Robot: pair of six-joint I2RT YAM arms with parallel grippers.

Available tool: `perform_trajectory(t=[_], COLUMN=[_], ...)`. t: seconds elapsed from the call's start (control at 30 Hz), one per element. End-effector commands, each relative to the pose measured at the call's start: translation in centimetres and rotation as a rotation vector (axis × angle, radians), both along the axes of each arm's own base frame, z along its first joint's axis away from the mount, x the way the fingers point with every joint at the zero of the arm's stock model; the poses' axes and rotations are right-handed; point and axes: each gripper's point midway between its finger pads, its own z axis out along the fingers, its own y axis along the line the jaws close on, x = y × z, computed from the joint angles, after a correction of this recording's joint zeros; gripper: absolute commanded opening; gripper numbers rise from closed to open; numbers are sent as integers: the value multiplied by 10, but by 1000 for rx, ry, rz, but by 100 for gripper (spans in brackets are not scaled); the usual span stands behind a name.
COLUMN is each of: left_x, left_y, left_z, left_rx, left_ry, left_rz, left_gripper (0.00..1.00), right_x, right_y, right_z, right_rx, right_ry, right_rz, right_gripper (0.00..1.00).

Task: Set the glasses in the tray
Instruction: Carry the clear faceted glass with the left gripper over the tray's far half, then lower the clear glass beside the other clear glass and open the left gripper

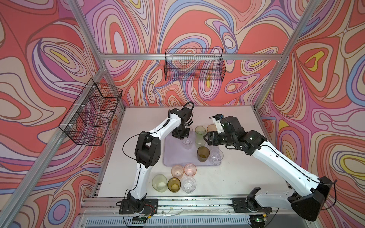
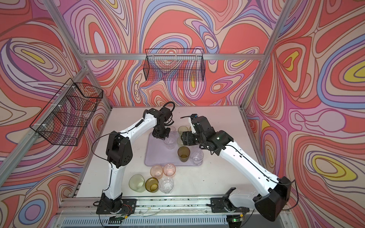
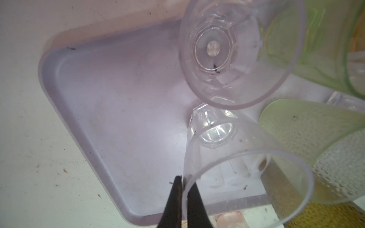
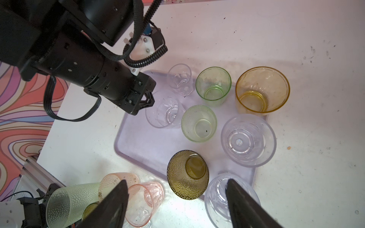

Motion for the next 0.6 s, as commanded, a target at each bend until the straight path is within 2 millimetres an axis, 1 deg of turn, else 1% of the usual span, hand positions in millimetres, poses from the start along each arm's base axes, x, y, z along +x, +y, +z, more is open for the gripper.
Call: perform_trajectory(t=[0.0, 0.17, 0.27, 0.37, 0.57], left_x=[-1, -1, -2, -1, -2], left_y=[0, 0, -1, -1, -1], left_z=[-2, -5, -5, -4, -2], left_rx=[31, 33, 34, 39, 40], left_ry=[6, 13, 13, 8, 5], left_rz=[-11, -11, -11, -12, -12], left_gripper=[0, 0, 2, 5, 15], right_x=[-2, -2, -2, -2, -2], right_y=[-5, -5, -5, -5, -4], right_z=[-1, 0, -1, 0, 0], right_rx=[-8, -8, -7, -7, -6], right_ry=[-5, -6, -4, -5, -5], right_rz=[-13, -13, -11, -11, -10], right_gripper=[81, 81, 81, 81, 81])
